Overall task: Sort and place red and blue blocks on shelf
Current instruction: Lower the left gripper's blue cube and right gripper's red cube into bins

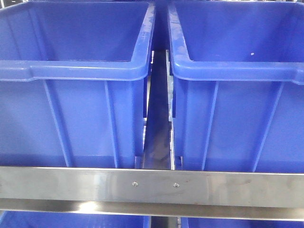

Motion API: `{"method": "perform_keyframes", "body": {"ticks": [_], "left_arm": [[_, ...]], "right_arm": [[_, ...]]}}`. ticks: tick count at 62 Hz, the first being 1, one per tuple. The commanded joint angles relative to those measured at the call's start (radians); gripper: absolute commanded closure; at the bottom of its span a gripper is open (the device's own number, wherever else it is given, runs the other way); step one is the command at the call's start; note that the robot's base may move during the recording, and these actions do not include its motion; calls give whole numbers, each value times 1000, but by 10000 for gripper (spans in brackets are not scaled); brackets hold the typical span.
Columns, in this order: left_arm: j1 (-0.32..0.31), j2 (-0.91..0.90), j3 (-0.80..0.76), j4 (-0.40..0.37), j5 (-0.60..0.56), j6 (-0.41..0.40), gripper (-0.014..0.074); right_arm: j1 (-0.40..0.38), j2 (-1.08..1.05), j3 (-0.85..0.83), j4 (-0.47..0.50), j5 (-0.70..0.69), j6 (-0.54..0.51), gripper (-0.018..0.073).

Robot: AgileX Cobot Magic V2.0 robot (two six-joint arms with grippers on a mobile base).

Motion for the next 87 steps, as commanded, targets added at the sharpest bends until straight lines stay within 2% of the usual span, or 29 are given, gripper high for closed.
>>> {"method": "perform_keyframes", "body": {"ticks": [1, 87], "left_arm": [[2, 2, -34, 5, -82, -5, 473], [2, 2, -34, 5, -82, -5, 473]], "right_arm": [[-7, 1, -27, -11, -90, -9, 505], [-7, 1, -27, -11, -90, -9, 505]]}}
